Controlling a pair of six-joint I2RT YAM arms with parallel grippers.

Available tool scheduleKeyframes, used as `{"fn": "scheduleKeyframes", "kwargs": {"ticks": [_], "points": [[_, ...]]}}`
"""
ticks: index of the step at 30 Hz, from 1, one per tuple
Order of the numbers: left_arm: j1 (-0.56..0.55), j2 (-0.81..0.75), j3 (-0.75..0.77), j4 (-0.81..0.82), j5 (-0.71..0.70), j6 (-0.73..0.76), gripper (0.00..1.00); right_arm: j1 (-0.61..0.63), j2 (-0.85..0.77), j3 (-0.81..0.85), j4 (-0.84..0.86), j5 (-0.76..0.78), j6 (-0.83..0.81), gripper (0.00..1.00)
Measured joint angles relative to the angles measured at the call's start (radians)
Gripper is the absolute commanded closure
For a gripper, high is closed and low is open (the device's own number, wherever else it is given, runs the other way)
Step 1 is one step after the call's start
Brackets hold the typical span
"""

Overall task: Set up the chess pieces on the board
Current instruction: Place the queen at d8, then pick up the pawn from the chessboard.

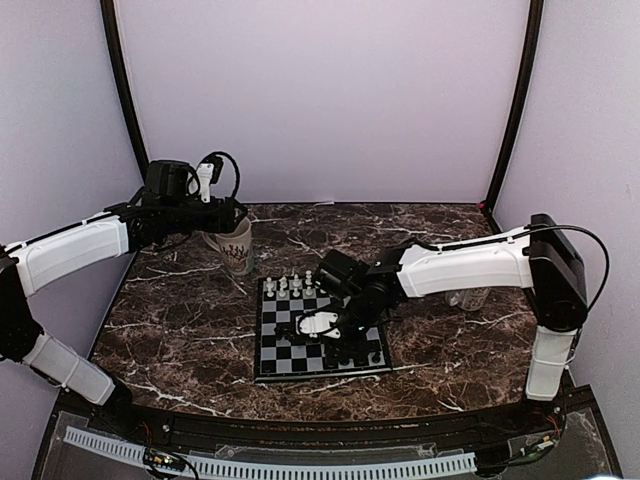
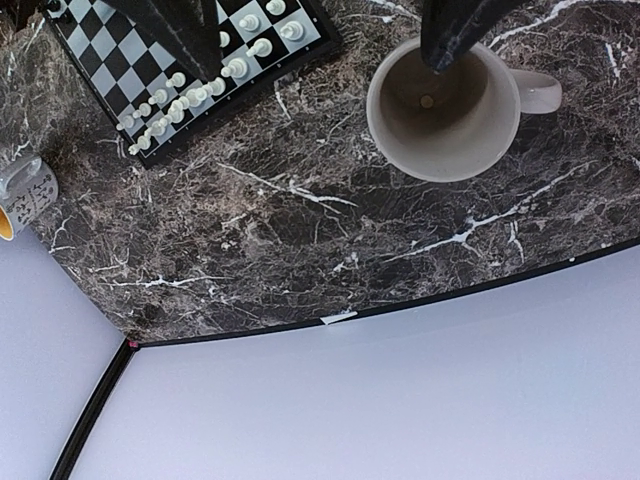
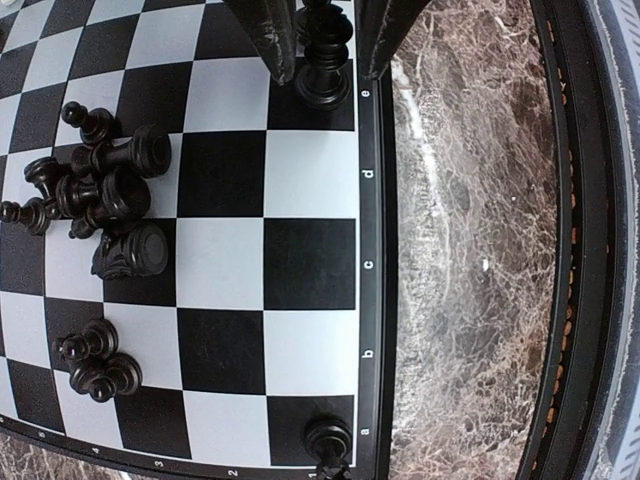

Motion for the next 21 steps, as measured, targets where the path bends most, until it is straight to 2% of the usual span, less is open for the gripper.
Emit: {"fn": "scheduleKeyframes", "kwargs": {"ticks": [7,12,21], "points": [[0.0,0.0,0.0,0.0,0.0,0.0,0.3,-0.005,0.004,0.077,-0.063,-0.039,-0.013,0.64],[0.0,0.0,0.0,0.0,0.0,0.0,0.3,-0.033,-0.012,0.135,-0.12,-0.094,-0.029,0.66],[0.0,0.0,0.0,0.0,0.0,0.0,0.3,-0.159,0.006,0.24,-0.122,-0.066,0.016,0.7]]}}
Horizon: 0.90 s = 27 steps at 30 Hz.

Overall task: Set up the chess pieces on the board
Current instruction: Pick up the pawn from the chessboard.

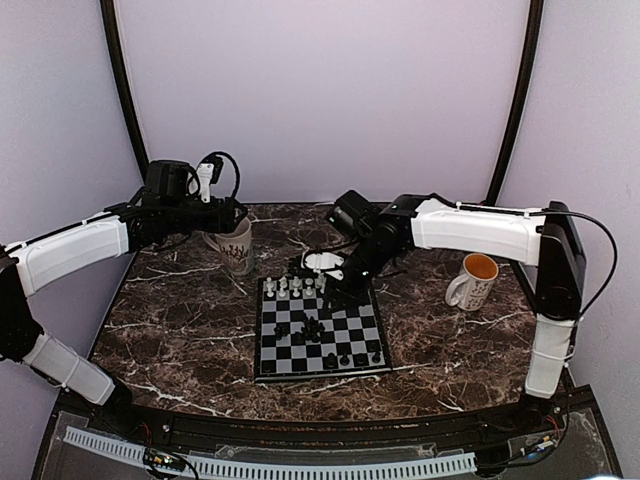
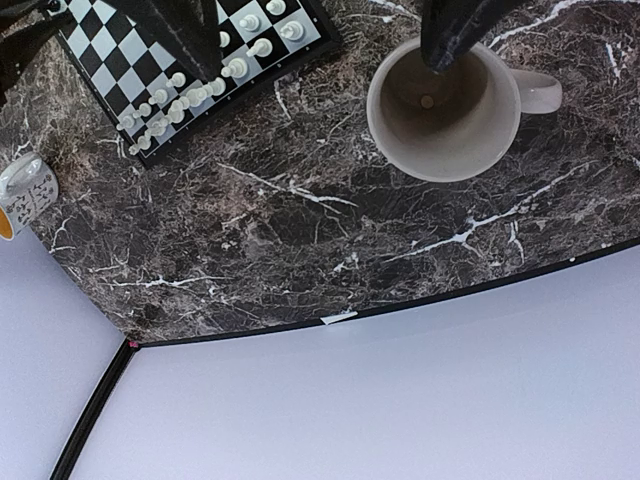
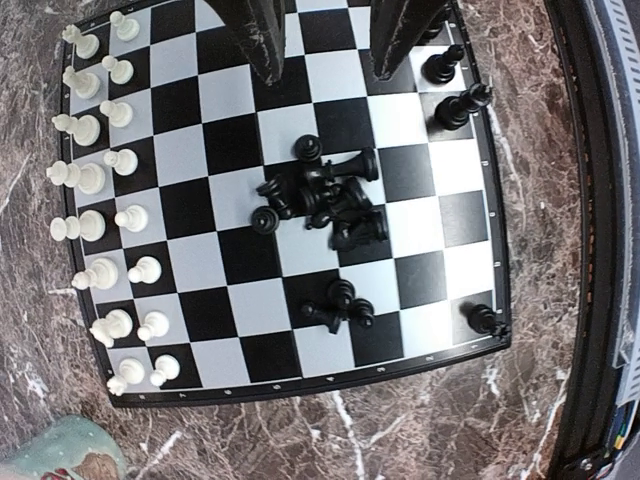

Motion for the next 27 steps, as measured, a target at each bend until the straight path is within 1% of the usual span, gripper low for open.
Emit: {"fn": "scheduleKeyframes", "kwargs": {"ticks": [11,20,24,27], "points": [[0.0,0.0,0.0,0.0,0.001,0.0,0.3,-0.015,0.163,0.068,-0.004,0.018,0.019,0.68],[0.0,0.0,0.0,0.0,0.001,0.0,0.3,-0.015,0.217,0.089,-0.009,0.003,0.024,0.69],[0.0,0.0,0.0,0.0,0.001,0.0,0.3,-0.015,0.233,0.097,-0.009,-0.002,0.027,0.71],[0.0,0.0,0.0,0.0,0.001,0.0,0.29,-0.015,0.241,0.103,-0.011,-0.004,0.03,0.78]]}}
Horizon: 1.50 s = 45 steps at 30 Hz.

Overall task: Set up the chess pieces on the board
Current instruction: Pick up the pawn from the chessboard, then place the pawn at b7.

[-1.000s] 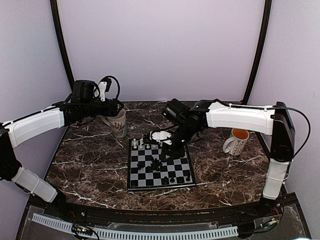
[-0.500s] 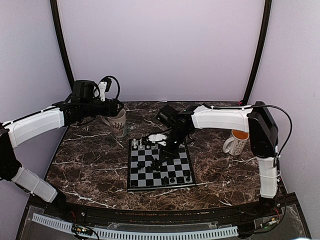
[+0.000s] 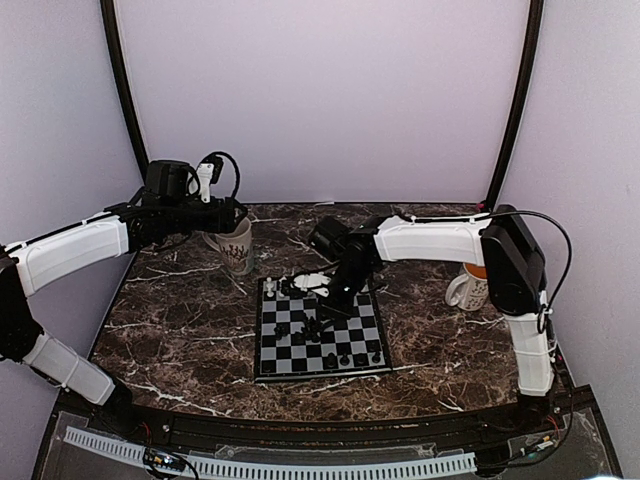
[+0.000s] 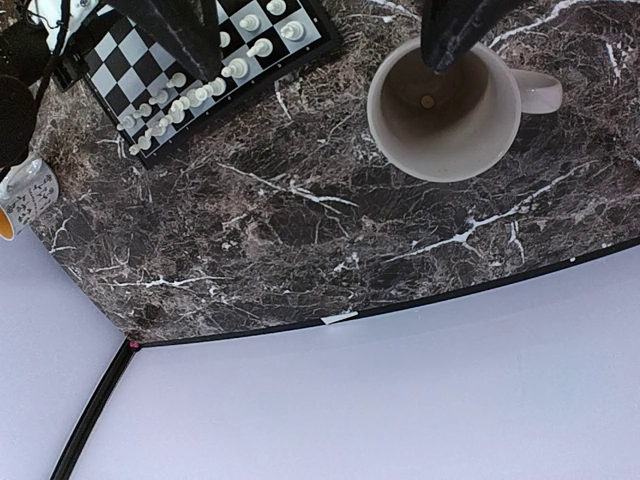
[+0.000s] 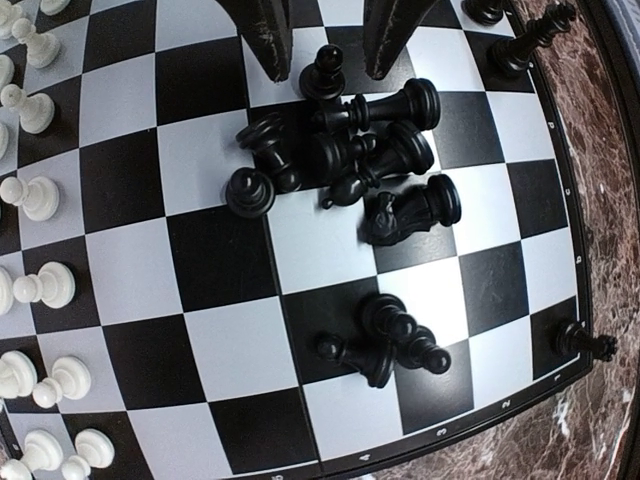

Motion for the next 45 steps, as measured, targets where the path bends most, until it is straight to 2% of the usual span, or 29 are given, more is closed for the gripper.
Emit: {"fn": "scheduleKeyframes", "kwargs": {"ticks": [4,8,15,21,28,31,37,45], "points": [[0.0,0.0,0.0,0.0,0.0,0.0,0.3,0.0,0.011,0.016,-0.003,-0.003,0.005,0.89],[0.0,0.0,0.0,0.0,0.0,0.0,0.29,0.0,0.015,0.021,-0.006,-0.002,0.011,0.93],[0.0,0.001,0.0,0.0,0.003,0.0,0.29,-0.003,0.001,0.006,-0.002,0.007,0.011,0.94],[-0.005,0.027,0.003,-0.008,0.006,0.001,0.3,-0.021,-0.101,-0.09,0.002,0.013,0.004,0.93],[-0.107,0.12,0.161,-0.171,0.018,0.001,0.34,-0.029,-0.266,-0.198,0.037,-0.001,-0.021,0.93],[-0.158,0.113,0.174,-0.227,0.023,-0.005,0.35,-0.029,-0.326,-0.275,0.06,-0.023,-0.031,0.93],[-0.247,0.04,0.052,-0.306,0.039,0.0,0.36,-0.029,-0.36,-0.353,0.075,-0.069,-0.04,0.92],[-0.292,0.023,-0.006,-0.36,0.013,0.019,0.37,-0.029,-0.38,-0.416,0.1,-0.034,-0.085,0.92]]}}
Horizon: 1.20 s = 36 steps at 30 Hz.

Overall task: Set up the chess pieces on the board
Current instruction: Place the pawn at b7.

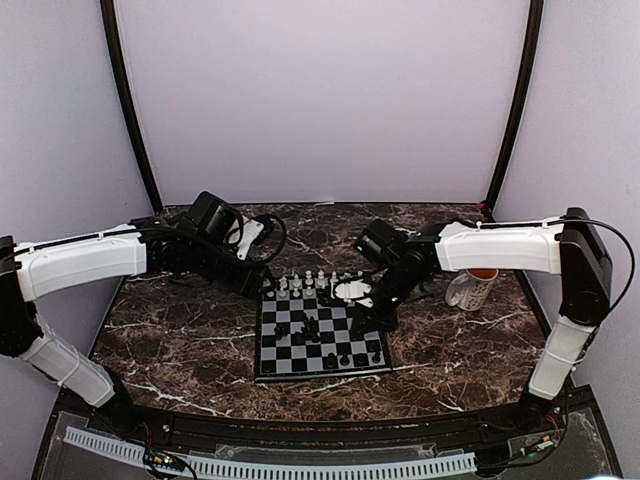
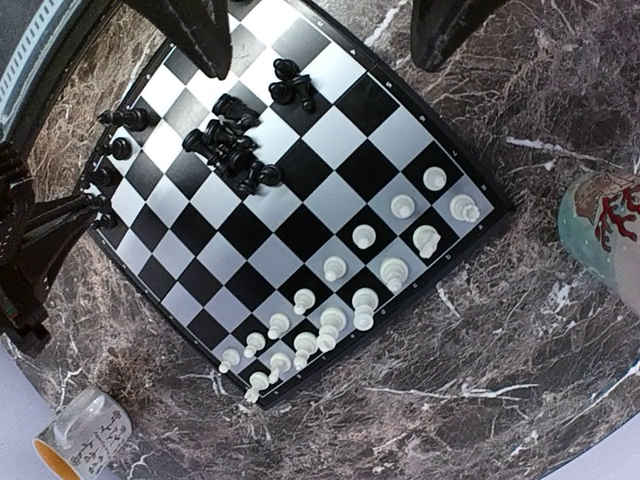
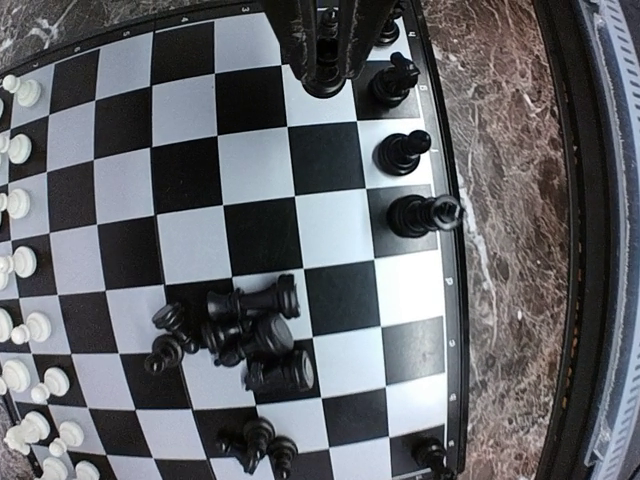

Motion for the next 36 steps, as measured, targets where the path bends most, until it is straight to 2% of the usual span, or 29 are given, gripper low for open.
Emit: {"fn": "scheduleKeyframes", "kwargs": {"ticks": [8,36], "points": [[-0.003,0.003,-0.004,-0.006,0.0,0.004,0.37,0.0,-0.009,-0.095,0.034,0.041,-0.036,0.91],[-0.007,0.043,0.011,-0.006,0.0,0.008,0.37,0.001,0.032,-0.101,0.094,0.027,-0.055,0.88]]}}
